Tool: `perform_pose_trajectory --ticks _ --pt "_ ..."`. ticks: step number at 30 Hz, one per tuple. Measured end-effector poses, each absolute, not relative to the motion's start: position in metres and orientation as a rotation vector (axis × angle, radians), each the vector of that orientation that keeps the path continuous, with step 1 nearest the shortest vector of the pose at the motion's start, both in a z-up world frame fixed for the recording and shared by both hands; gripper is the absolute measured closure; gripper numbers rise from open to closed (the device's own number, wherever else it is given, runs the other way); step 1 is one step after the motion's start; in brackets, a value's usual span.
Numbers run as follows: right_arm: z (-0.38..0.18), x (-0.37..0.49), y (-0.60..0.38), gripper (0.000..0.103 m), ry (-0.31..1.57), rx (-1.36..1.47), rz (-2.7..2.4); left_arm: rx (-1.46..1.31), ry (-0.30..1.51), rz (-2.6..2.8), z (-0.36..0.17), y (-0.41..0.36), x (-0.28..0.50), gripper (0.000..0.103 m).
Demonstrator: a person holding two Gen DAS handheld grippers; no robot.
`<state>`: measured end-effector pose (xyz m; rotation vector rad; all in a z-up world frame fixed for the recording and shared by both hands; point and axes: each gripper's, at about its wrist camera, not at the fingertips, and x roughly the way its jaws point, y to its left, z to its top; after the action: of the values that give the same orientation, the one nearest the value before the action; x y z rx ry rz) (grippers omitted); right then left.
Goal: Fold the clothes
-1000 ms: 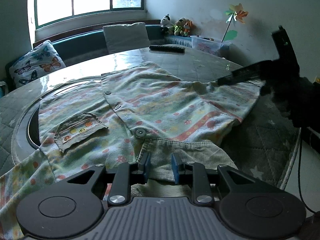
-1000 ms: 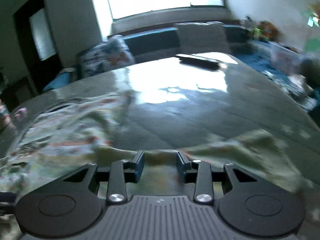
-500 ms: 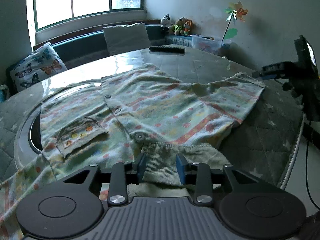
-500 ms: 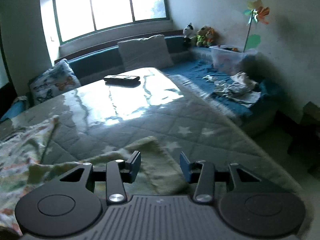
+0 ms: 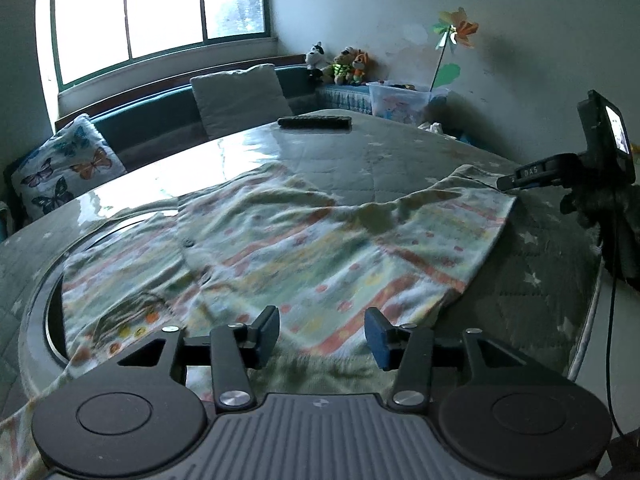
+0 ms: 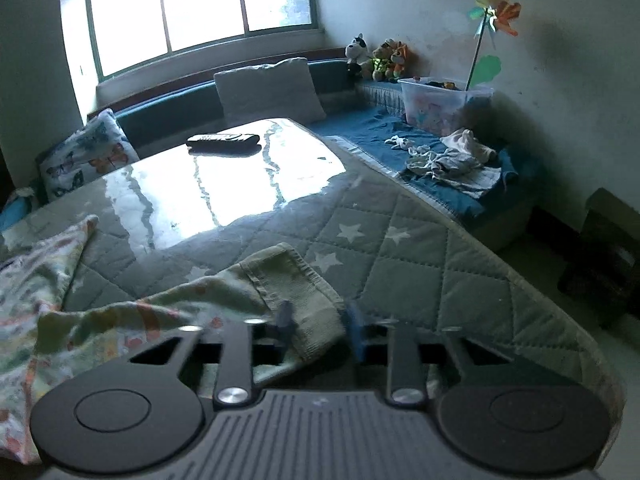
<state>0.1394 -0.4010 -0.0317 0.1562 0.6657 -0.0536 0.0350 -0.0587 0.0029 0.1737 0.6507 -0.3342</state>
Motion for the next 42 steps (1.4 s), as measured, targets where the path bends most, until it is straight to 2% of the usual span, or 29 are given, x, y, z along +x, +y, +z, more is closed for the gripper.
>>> perform_pose_trajectory --ticks 10,18,22,33,42 --pt "0.005 0.132 -0.410 0.096 0.541 0.216 -0.007 0.257 0.659 -0.398 -0.008 -0.096 0.052 0.052" --pt "-0.001 0.137 -0.410 0.096 0.584 0.238 -0.009 0.344 0.654 -0.420 -0.024 -0.117 0.048 0.052" --pt "0.016 0.131 -0.411 0.096 0.563 0.273 0.027 0.336 0.647 -0.418 -0.023 -0.118 0.049 0.052" --pt "0.097 0.109 -0.332 0.096 0.428 0.217 0.349 0.224 0.562 -0.268 0.006 -0.062 0.026 0.037" --pt "0.109 0.102 -0.212 0.096 0.453 0.123 0.673 0.132 0.545 -0.081 0.011 0.005 -0.007 0.033"
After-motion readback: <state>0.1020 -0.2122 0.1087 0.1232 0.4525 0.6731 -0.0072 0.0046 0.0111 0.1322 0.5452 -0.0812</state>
